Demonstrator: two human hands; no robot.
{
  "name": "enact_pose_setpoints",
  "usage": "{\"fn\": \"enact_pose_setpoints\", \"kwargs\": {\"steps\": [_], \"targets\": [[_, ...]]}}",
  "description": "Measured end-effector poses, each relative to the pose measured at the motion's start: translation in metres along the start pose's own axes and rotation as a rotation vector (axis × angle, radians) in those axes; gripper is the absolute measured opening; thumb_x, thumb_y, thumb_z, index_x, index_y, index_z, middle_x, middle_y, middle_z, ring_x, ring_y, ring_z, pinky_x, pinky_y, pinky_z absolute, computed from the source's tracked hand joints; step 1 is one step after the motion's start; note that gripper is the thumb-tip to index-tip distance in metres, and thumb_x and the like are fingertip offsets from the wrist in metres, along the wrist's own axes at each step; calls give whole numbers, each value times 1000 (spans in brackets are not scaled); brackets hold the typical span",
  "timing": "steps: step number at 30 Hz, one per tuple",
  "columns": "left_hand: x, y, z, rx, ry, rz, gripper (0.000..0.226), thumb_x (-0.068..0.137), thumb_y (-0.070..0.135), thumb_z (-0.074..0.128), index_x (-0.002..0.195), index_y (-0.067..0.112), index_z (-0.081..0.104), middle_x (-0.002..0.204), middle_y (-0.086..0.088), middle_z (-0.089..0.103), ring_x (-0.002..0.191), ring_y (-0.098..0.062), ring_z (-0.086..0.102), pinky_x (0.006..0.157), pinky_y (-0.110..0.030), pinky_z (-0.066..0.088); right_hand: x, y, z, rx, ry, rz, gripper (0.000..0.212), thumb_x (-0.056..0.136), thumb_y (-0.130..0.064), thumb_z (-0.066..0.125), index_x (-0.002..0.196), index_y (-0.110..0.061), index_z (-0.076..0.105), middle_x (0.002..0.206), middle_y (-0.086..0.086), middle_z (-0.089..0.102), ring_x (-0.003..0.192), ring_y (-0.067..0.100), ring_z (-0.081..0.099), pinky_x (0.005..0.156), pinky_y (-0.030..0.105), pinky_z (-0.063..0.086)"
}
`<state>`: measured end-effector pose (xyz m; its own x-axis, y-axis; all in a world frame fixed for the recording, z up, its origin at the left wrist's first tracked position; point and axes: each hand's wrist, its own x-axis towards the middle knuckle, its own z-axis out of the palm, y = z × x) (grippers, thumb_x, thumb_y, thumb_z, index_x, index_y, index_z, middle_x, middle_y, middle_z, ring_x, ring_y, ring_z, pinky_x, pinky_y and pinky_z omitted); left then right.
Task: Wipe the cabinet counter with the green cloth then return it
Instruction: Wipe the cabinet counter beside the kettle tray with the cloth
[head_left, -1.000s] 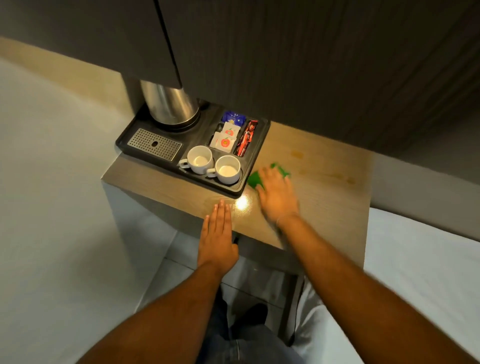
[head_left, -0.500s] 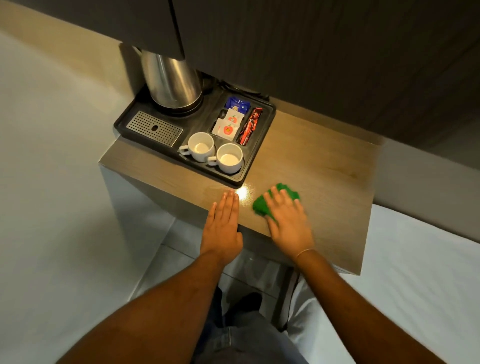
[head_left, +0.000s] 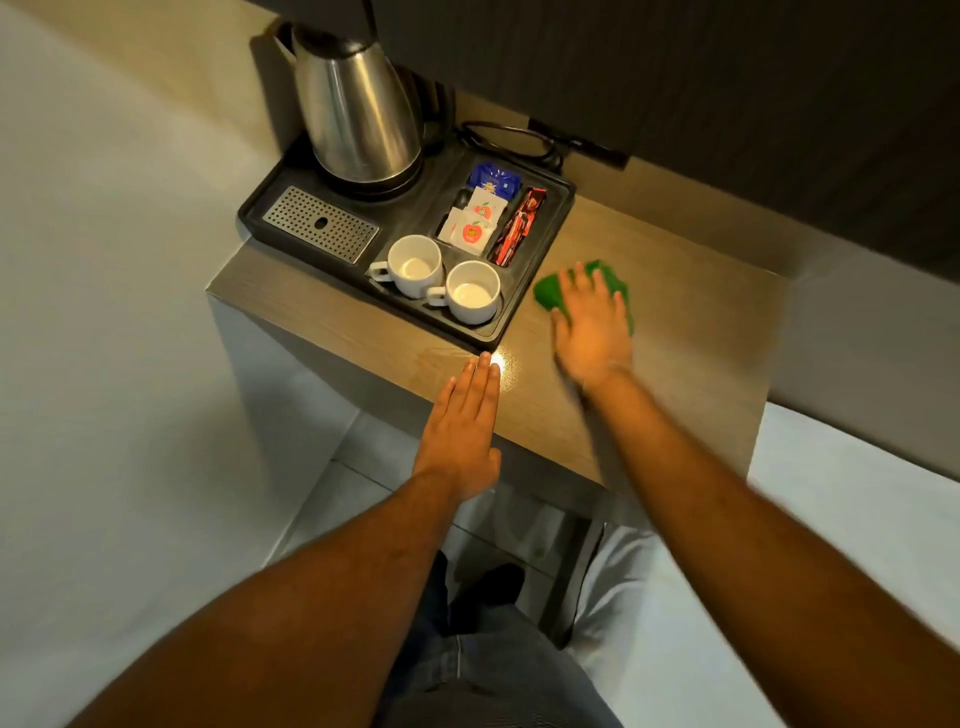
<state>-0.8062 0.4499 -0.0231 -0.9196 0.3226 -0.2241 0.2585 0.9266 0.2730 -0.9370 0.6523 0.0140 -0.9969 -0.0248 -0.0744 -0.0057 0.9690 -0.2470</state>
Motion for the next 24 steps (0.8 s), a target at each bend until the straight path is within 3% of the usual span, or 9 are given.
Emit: {"fn": "enact_pose_setpoints", "kwargs": {"steps": [4, 8, 13, 16, 21, 24], "targets": [[2, 3, -5, -96, 15, -38, 114, 87, 20, 64, 168, 12, -16, 180, -9, -15, 165, -23, -17, 135, -49, 5, -120, -29, 17, 54, -73, -160, 65, 107, -37, 46, 167, -28, 24, 176, -1, 18, 163, 25, 12, 129, 51, 12], [2, 8, -6, -135, 29, -59, 110, 87, 18, 62, 169, 12, -11, 181, -8, -11, 165, -22, -14, 136, -48, 4, -103, -24, 20, 23, -87, -159, 62, 108, -39, 44, 166, -26, 27, 175, 1, 24, 162, 25, 17, 130, 51, 18], [2, 6, -2, -2, 19, -3, 115, 87, 26, 65, 167, 12, -17, 179, -10, -18, 165, -25, -17, 135, -50, 6, 31, -5, -2, 8, -58, 50, 62, 109, -40, 40, 166, -20, 25, 175, 9, 23, 162, 30, 17, 130, 54, 17], [13, 12, -7, 67, 34, 108, 117, 85, 31, 67, 168, 9, -14, 180, -11, -16, 165, -26, -16, 135, -51, 6, 67, 45, -13, 8, -63, 195, 65, 110, -41, 38, 168, -20, 19, 177, 8, 17, 163, 29, 13, 130, 52, 13], [18, 11, -7, 108, -5, 105, 119, 85, 32, 66, 167, 8, -18, 179, -12, -19, 164, -27, -19, 135, -50, 3, 15, 175, -30, -32, 87, 467, 66, 108, -40, 34, 166, -12, 24, 173, 16, 26, 160, 37, 19, 127, 57, 19], [16, 10, -5, 127, -17, 73, 119, 87, 36, 66, 166, 7, -19, 179, -15, -18, 165, -29, -17, 135, -50, 3, -37, 170, -32, 8, 107, 560, 62, 110, -35, 35, 167, -13, 23, 174, 13, 25, 161, 35, 17, 129, 58, 16]]}}
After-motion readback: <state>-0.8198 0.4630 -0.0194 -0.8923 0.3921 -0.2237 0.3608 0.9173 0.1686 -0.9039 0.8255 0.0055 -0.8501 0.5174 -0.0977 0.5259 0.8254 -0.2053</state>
